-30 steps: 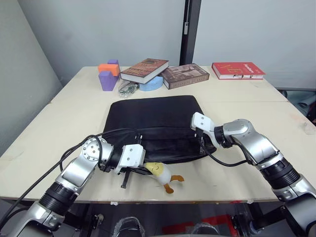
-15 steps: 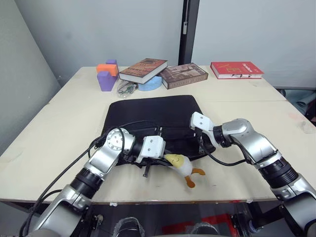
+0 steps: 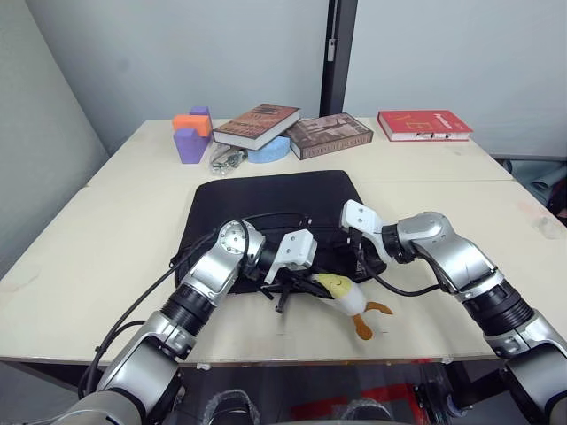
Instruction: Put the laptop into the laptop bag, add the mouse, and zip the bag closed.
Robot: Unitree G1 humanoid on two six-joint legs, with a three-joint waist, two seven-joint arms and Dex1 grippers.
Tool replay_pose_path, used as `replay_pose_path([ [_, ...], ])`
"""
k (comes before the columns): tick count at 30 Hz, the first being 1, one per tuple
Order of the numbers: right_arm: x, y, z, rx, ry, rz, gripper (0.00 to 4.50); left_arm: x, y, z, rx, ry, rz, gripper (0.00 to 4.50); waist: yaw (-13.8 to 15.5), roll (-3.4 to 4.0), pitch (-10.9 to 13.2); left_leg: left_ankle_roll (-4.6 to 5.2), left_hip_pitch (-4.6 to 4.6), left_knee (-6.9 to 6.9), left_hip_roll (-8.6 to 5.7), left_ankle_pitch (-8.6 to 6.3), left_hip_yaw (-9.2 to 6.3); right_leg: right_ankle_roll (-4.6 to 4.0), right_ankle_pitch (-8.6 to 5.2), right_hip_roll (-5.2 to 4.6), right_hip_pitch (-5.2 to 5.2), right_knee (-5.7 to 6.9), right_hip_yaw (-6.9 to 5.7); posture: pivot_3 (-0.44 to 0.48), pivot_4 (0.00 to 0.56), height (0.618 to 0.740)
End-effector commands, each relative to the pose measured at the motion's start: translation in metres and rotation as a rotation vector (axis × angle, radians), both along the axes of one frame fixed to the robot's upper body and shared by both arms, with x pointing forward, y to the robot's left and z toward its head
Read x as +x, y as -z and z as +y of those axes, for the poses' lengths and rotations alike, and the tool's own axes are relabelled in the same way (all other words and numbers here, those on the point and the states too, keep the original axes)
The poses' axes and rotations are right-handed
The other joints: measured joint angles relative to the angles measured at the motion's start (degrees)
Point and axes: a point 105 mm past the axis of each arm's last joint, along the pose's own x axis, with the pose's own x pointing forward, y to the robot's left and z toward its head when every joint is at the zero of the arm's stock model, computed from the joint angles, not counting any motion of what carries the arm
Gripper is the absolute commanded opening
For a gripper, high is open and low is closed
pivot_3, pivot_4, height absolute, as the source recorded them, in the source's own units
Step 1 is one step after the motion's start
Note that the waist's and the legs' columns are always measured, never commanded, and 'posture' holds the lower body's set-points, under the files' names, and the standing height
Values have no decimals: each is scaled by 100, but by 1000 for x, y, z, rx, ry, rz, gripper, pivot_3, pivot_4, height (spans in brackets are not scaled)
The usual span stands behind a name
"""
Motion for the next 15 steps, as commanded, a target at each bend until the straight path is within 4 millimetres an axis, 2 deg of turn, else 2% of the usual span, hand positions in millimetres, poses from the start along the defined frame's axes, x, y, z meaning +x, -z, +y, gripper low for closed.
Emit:
replay_pose_path([
  [1, -1, 15, -5, -41, 29, 39, 0, -1, -1, 12, -1, -33, 26, 963, -2, 0, 0, 0, 1, -3, 0, 0, 0, 0, 0, 0, 0, -2, 0, 0, 150, 725],
  [6, -1, 15, -6, -39, 31, 39, 0, 2, 6, 28, 33, -77, 40, 2704, 1, 3, 3, 0, 1, -5, 0, 0, 1, 0, 0, 1, 0, -8, 0, 0, 150, 725],
  [11, -1, 15, -5, -38, 27, 38, 0, 8, 7, 42, 40, -144, -31, 4486, -13, 3, 4, 0, 2, -9, 1, 0, 1, 0, 0, 1, 0, -8, -1, 0, 150, 725],
  [15, 0, 14, -6, -38, 27, 36, 0, 6, -3, 51, 13, -180, -29, 4486, -24, 4, 5, -1, 2, -21, 1, 0, 1, 0, 0, 2, -3, -15, -2, 0, 150, 725],
])
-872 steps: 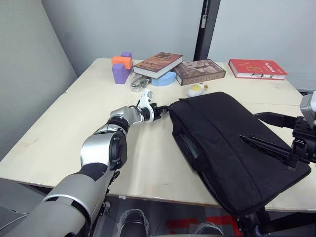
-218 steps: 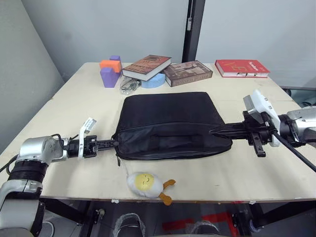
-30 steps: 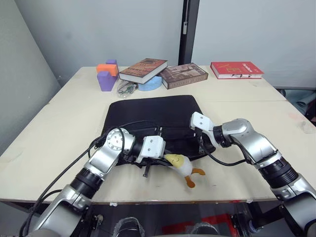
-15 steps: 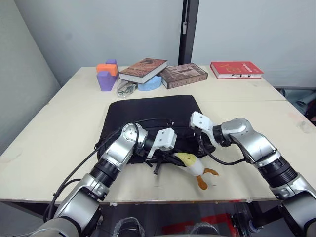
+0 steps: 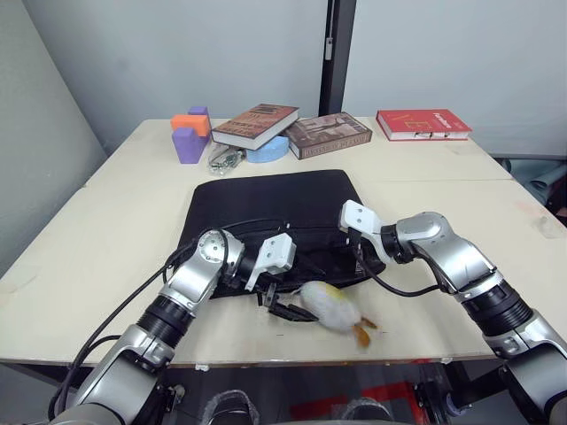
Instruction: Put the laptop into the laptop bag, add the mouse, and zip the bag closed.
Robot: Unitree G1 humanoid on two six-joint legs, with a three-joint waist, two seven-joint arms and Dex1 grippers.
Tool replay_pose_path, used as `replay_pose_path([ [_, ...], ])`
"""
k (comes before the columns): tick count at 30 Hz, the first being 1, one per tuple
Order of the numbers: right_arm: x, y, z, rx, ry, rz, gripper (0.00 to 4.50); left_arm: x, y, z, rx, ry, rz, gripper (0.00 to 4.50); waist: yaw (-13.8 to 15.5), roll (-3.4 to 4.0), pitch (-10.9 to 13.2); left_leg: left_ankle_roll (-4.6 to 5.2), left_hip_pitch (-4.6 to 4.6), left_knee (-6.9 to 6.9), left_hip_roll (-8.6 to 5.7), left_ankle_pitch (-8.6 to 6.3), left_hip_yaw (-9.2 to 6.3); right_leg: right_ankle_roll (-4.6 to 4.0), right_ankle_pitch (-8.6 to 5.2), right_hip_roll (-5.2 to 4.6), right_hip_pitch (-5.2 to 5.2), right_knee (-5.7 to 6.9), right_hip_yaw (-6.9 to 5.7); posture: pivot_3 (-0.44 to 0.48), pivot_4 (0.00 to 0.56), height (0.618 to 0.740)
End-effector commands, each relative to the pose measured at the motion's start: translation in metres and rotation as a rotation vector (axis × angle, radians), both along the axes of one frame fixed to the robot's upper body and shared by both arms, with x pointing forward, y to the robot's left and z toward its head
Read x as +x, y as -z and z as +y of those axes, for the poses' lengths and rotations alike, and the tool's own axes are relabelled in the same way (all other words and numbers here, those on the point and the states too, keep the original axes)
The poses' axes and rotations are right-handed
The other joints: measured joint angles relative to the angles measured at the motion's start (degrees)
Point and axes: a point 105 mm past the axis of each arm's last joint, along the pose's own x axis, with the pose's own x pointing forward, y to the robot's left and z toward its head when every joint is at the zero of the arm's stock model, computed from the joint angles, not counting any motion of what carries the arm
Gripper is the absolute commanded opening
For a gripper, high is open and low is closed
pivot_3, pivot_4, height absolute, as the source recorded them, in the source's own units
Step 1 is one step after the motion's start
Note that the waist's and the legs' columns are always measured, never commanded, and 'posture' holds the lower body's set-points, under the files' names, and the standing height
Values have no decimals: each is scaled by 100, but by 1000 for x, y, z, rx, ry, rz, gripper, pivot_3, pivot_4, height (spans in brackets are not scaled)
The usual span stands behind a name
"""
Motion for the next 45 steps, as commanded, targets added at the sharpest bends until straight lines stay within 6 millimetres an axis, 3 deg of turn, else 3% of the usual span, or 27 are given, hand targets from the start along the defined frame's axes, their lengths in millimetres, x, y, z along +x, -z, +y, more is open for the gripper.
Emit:
replay_pose_path([
  [1, 0, 14, -8, -39, 34, 39, 0, 1, -21, 13, -37, -36, -54, 4486, -12, 0, 2, 0, 0, -2, 0, 0, 0, 0, 0, 0, -1, -1, -1, 0, 150, 725],
  [8, 0, 7, -15, -37, 40, 23, 0, -7, -57, 50, -68, -117, -88, 4486, -36, 3, 8, -1, -5, -13, 0, 0, 3, 0, 0, 2, -8, -14, 0, 0, 150, 725],
  [12, -4, -17, -22, 24, 34, -5, 0, -10, -79, 78, -90, -203, -44, 4486, -35, 3, 34, -2, -11, -15, 0, 0, 7, 0, 0, 2, -14, -23, 1, 0, 150, 725],
  [16, -14, -44, -28, 119, 5, -15, 0, -7, -90, 94, -105, -273, -33, 4486, -41, 8, 87, -5, -14, -30, 3, 0, 10, 2, -1, 6, -25, -27, 0, 0, 150, 725],
  [20, -22, -66, -36, 192, -3, -22, 0, -2, -99, 98, -133, -314, -21, 4486, -35, 14, 112, -5, -15, -32, 3, 0, 18, 1, -1, 6, -27, -34, 4, 0, 150, 725],
  [25, -42, -105, -61, 280, -3, -42, 0, 5, -109, 93, -172, -317, -2, 4486, 109, 9, 122, -7, -23, -29, 2, -1, 17, 1, -1, 4, -24, -44, 2, 0, 150, 725],
  [35, -56, -100, -74, 203, 43, -48, 0, -13, -95, 85, -80, -187, 145, 4486, 130, 7, 121, -5, -13, -13, 2, 0, 15, 1, -1, 4, -18, -21, 6, 0, 150, 725],
  [45, -87, -135, -82, 274, 34, -70, 0, 3, -118, 104, -104, -263, 79, 4486, 173, 6, 122, -4, -13, -2, 2, 0, 13, 1, -1, 4, -15, -15, 7, 0, 150, 725],
])
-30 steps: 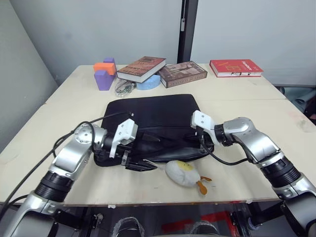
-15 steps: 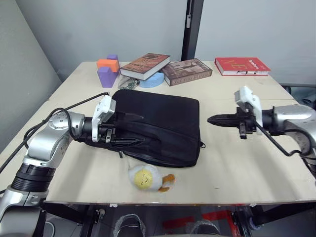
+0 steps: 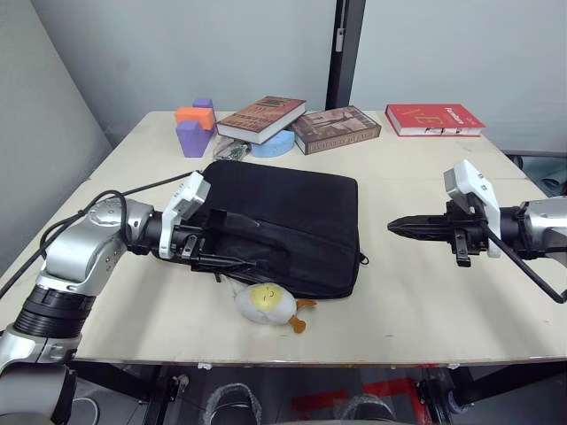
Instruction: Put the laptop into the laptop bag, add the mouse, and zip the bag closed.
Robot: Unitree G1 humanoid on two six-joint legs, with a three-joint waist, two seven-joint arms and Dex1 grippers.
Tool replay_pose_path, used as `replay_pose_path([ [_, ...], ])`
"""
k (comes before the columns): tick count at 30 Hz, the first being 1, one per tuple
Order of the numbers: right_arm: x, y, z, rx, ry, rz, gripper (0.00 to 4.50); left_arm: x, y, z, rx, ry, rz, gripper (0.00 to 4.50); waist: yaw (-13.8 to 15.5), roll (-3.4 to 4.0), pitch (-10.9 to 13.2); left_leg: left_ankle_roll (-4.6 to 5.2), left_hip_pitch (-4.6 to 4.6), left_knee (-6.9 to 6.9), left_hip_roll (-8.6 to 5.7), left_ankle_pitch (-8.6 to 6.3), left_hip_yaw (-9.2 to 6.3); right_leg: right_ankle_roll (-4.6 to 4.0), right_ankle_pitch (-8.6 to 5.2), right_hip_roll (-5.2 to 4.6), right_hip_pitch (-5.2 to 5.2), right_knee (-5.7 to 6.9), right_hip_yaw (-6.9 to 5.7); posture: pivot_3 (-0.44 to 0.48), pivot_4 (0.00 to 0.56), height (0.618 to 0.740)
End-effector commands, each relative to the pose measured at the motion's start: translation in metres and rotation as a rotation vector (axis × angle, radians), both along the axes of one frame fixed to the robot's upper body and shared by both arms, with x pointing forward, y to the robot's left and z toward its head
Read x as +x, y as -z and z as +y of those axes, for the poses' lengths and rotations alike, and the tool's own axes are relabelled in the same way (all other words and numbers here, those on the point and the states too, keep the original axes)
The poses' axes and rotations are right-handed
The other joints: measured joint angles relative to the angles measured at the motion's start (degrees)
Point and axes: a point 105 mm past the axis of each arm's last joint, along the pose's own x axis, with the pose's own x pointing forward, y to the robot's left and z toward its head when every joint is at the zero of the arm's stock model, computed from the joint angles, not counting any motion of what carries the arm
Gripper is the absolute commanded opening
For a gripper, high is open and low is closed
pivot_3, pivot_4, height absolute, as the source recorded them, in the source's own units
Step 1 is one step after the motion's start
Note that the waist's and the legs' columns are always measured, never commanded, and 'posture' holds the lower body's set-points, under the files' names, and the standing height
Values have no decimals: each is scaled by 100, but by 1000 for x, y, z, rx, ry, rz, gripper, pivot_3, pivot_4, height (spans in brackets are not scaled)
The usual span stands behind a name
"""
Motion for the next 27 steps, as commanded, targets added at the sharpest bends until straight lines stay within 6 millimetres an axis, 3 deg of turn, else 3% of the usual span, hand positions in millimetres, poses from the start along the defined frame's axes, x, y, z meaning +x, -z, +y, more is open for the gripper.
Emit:
replay_pose_path([
  [1, -19, -24, -3, 7, -7, -65, 0, 10, -15, 11, -1, -34, -77, 4486, 17, 0, 0, 0, 0, 0, 0, 0, 0, 0, 0, 0, 0, 0, 0, 0, 150, 725],
  [7, -36, -38, 0, -4, 4, -91, 0, 26, -17, 14, 18, -29, -110, 4486, 36, -1, -1, 2, 0, 13, -1, 1, -2, 0, 0, -1, 5, 6, 1, 0, 150, 725],
  [11, -45, -41, 6, -8, 0, -98, 0, 40, -2, 6, 24, 2, -136, 3298, 58, 0, -1, 3, 3, 22, -1, 1, -4, 0, 0, -2, 7, 17, 2, 0, 150, 725],
  [20, -51, -33, 17, -4, -1, -64, 0, 67, 51, -12, 121, 85, -80, 29, 153, -1, -1, 4, 1, 47, -1, 1, -10, 0, 0, -3, 10, 35, 5, 0, 150, 725],
  [23, -52, -25, 23, 21, -17, -11, 0, 75, 58, -16, 131, 77, -76, 29, 186, -2, -1, 5, -2, 50, -2, 1, -10, 0, 0, -4, 9, 36, 5, 0, 150, 725],
  [27, -57, -11, 35, 50, -80, 101, 1180, 81, 73, -17, 190, 68, -78, 0, 226, -3, -1, 6, 1, 52, -2, 2, -14, 1, 0, -4, 16, 37, 3, 0, 150, 725],
])
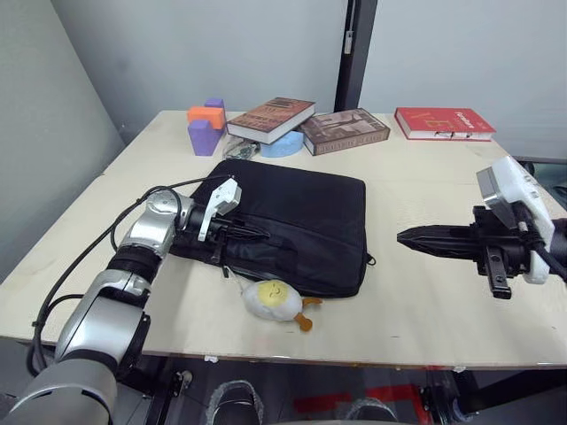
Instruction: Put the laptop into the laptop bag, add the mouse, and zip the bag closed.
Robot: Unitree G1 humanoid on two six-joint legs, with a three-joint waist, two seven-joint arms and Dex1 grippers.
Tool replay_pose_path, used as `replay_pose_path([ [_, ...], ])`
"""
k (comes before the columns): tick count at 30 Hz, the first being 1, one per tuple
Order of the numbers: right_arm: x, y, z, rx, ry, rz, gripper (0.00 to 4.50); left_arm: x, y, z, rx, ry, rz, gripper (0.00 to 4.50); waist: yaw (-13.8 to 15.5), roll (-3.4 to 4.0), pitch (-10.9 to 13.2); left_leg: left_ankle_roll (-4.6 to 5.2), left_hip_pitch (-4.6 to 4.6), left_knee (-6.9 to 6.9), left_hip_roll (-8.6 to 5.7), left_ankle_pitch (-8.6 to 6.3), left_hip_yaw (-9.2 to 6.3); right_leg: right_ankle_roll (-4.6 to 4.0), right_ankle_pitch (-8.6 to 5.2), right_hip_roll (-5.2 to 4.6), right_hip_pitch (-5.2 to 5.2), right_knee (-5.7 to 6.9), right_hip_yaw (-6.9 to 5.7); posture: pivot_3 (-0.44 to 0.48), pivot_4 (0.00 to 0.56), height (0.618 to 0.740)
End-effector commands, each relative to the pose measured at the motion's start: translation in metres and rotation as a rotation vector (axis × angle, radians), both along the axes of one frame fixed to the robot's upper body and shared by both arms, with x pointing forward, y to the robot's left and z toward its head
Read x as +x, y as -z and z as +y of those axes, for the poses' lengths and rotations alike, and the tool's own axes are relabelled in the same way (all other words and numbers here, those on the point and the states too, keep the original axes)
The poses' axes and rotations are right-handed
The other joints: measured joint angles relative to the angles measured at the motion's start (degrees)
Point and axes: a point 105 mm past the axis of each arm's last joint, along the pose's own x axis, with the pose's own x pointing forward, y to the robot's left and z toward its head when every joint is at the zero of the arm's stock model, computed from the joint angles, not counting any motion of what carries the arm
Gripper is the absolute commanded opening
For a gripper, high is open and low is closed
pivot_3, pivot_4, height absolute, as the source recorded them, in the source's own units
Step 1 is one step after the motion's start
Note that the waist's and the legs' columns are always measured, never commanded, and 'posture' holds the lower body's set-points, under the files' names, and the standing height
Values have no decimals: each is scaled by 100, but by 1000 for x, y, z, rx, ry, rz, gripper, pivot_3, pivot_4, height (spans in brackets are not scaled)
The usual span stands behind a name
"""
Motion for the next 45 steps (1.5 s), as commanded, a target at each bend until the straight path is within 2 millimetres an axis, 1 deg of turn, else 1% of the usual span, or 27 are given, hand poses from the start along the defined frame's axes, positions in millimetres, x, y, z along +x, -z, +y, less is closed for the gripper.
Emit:
replay_pose_path([
  [1, -4, 7, 14, 30, -66, 54, 1478, 0, 9, 1, 70, 42, -24, 0, 2, 0, 0, 0, 1, 0, 0, 0, 0, 0, 0, 0, 2, 0, 0, 0, 150, 725],
  [3, -3, 13, 22, 44, -95, 88, 2198, 0, 11, 0, 74, 51, -27, 0, 4, 0, -1, 0, 1, 1, 0, 0, -2, 0, 0, 0, 4, 0, -1, 0, 150, 725],
  [6, 5, 32, 35, 30, -121, 135, 3225, 0, 11, -2, 63, 54, -29, 0, 17, -2, -5, 0, 4, 6, 0, 0, -6, 0, 0, -1, 8, 7, -4, 0, 150, 725],
  [7, 8, 39, 39, 22, -133, 148, 3663, 1, 11, -3, 60, 55, -29, 0, 23, -1, -5, 0, 6, 8, 0, 0, -8, 0, 0, -1, 10, 9, -5, 0, 150, 725],
  [8, 9, 44, 43, 15, -147, 157, 4007, 1, 11, -3, 60, 55, -30, 0, 25, -1, -5, 0, 5, 11, -2, 0, -8, 0, 0, -4, 9, 12, -5, 0, 150, 725],
  [10, 13, 54, 51, 3, -182, 171, 4490, 0, 12, -3, 58, 56, -27, 0, 33, -1, -5, -1, 3, 12, -3, 0, -9, 1, 1, -5, 9, 12, -7, 0, 150, 725],
  [12, 16, 60, 56, -4, -202, 174, 4490, 1, 12, -4, 56, 55, -25, 0, 31, 0, -5, -1, 2, 13, -3, 0, -10, 1, 1, -6, 10, 12, -8, 0, 150, 725],
  [14, 18, 61, 58, -8, -210, 171, 4490, 1, 12, -4, 56, 55, -24, 0, 41, -1, -5, -2, 0, 12, -5, 0, -11, 2, 1, -7, 8, 13, -10, 0, 150, 725],
  [16, 27, 78, 79, -55, -300, 178, 4490, -2, 16, -3, 62, 56, -20, 0, 9, -1, -6, -2, 0, 12, -5, -1, -12, 2, 1, -8, 10, 11, -11, 0, 150, 725],
  [18, 35, 91, 93, -111, -357, 171, 4490, -3, 20, -2, 71, 60, -22, 0, -67, 2, -9, -2, 2, 13, -4, 0, -13, 6, 4, -6, 8, 20, -11, 0, 150, 725],
  [21, 50, 106, 102, -168, -376, 156, 4490, -3, 20, -3, 63, 56, -25, 0, -88, 2, -8, -4, -1, 14, -3, 1, -24, 6, 4, -7, 7, 34, -22, 0, 150, 725],
  [23, 56, 111, 107, -193, -388, 143, 4490, -4, 20, -3, 58, 54, -25, 0, -89, 2, -8, -4, -4, 16, -4, 1, -23, 6, 4, -8, 8, 30, -22, 0, 150, 725],
  [27, 64, 113, 119, -214, -420, 109, 4490, -4, 22, -2, 60, 48, -26, 0, -102, 2, -8, -4, -6, 16, -5, 1, -22, 5, 4, -9, 7, 25, -23, 0, 150, 725],
  [33, 72, 117, 127, -229, -433, 96, 4490, -3, 22, 0, 59, 35, -28, 0, -106, 2, -8, -4, -5, 15, -4, 1, -22, 5, 4, -9, 9, 25, -23, 0, 150, 725],
  [38, 70, 118, 144, -198, -484, 152, 4490, -3, 22, 0, 63, 35, -27, 0, -125, 2, -8, -4, -2, 15, -4, 1, -22, 5, 4, -8, 8, 30, -24, 0, 150, 725],
  [41, 71, 122, 148, -200, -491, 181, 4490, -2, 22, 0, 62, 31, -29, 0, -139, 2, -8, -4, -1, 15, -3, 1, -23, 4, 4, -8, 8, 33, -24, 0, 150, 725],
  [44, 72, 126, 151, -217, -496, 202, 3669, -1, 22, 0, 61, 28, -31, 0, -139, 2, -8, -4, -1, 15, -4, 1, -23, 4, 4, -8, 8, 32, -24, 0, 150, 725],
  [45, 73, 128, 151, -227, -496, 208, 3277, -1, 21, 0, 60, 28, -32, 0, -139, 3, -8, -4, -2, 15, -4, 1, -23, 4, 4, -8, 8, 31, -24, 0, 150, 725],
])
